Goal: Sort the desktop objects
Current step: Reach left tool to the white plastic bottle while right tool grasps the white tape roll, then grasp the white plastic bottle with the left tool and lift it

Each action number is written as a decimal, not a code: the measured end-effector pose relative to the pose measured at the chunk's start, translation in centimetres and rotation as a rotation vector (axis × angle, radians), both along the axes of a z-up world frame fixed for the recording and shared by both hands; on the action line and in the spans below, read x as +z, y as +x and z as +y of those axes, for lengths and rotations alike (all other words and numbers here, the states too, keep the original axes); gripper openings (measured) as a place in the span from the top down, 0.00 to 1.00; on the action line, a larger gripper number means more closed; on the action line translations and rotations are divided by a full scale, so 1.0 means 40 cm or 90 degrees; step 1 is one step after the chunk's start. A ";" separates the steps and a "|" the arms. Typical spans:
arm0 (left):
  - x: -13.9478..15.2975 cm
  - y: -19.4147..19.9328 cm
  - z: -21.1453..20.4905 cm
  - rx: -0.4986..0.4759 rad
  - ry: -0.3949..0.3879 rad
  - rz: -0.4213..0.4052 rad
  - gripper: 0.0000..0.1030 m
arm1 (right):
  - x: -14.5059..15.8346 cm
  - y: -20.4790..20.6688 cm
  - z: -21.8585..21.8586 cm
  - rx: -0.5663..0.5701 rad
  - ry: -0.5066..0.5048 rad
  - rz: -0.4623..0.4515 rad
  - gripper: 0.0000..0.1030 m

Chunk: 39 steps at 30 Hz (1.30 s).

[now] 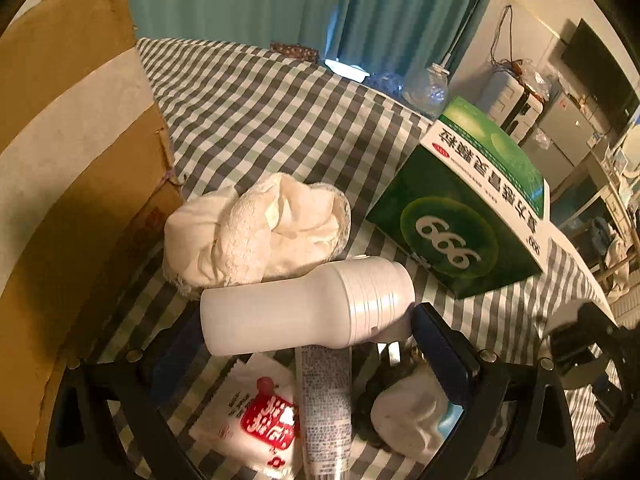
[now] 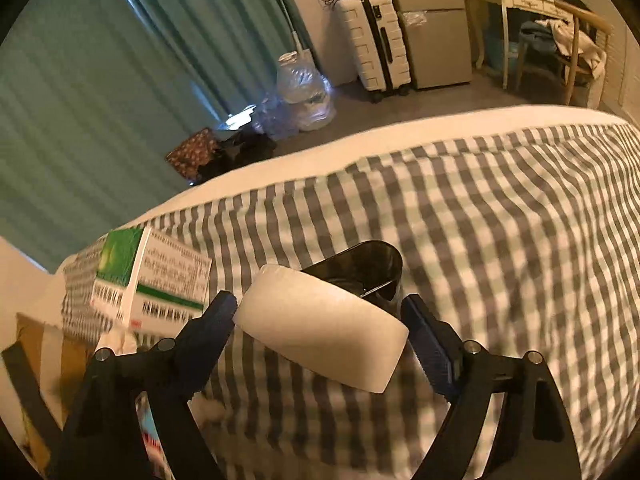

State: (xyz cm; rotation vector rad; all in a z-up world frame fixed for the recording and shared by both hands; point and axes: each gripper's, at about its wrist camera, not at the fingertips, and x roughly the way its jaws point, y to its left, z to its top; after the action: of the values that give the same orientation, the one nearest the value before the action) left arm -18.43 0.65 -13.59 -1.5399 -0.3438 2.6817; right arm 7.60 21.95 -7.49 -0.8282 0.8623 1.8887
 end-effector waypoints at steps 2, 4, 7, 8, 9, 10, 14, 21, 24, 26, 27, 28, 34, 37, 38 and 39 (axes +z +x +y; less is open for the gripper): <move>0.003 0.011 -0.004 -0.008 -0.006 -0.005 0.02 | 0.006 0.033 -0.008 0.000 -0.023 0.011 0.18; 0.012 0.033 -0.019 -0.006 0.000 -0.012 0.03 | 0.020 0.062 -0.022 0.005 -0.036 0.019 0.18; 0.039 0.058 -0.033 -0.005 -0.003 -0.009 0.28 | 0.054 0.096 -0.055 0.023 -0.026 0.026 0.18; 0.047 0.063 -0.037 -0.009 -0.012 -0.012 0.29 | 0.068 0.108 -0.073 0.028 -0.020 0.031 0.18; 0.055 0.069 -0.040 -0.015 -0.013 -0.013 0.29 | 0.081 0.123 -0.084 0.031 -0.013 0.036 0.18; 0.061 0.072 -0.040 -0.026 -0.012 -0.018 0.29 | 0.095 0.138 -0.101 0.036 -0.008 0.038 0.18; 0.058 0.082 -0.046 -0.042 0.008 -0.030 0.30 | 0.128 0.180 -0.122 0.039 -0.012 0.043 0.18; 0.087 0.127 -0.093 -0.038 0.049 -0.023 0.31 | 0.195 0.217 -0.174 0.042 0.000 0.060 0.18; 0.092 0.124 -0.102 -0.030 0.087 -0.027 0.21 | 0.216 0.219 -0.192 0.043 -0.009 0.075 0.18; 0.097 0.116 -0.103 -0.013 0.106 -0.022 0.09 | 0.229 0.215 -0.204 0.046 -0.001 0.080 0.18; 0.099 0.114 -0.103 -0.010 0.108 -0.013 0.07 | 0.235 0.211 -0.212 0.050 0.006 0.079 0.18; 0.098 0.109 -0.098 -0.011 0.104 -0.009 0.04 | 0.239 0.203 -0.219 0.054 0.014 0.076 0.18; 0.072 0.056 -0.037 -0.017 0.056 -0.008 0.03 | 0.221 0.164 -0.244 0.078 0.028 0.058 0.18; 0.054 0.038 -0.024 0.003 0.042 0.001 0.03 | 0.197 0.144 -0.229 0.084 0.017 0.064 0.18; 0.045 0.030 -0.016 0.005 0.042 -0.004 0.02 | 0.190 0.139 -0.219 0.087 0.011 0.066 0.18; 0.034 0.019 -0.007 0.010 0.039 -0.008 0.02 | 0.180 0.130 -0.217 0.091 0.009 0.066 0.18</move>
State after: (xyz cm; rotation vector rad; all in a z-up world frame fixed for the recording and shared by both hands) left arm -17.67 0.36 -12.22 -1.5449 -0.4372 2.6471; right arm 12.81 13.28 -0.27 -0.8077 0.8721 2.0764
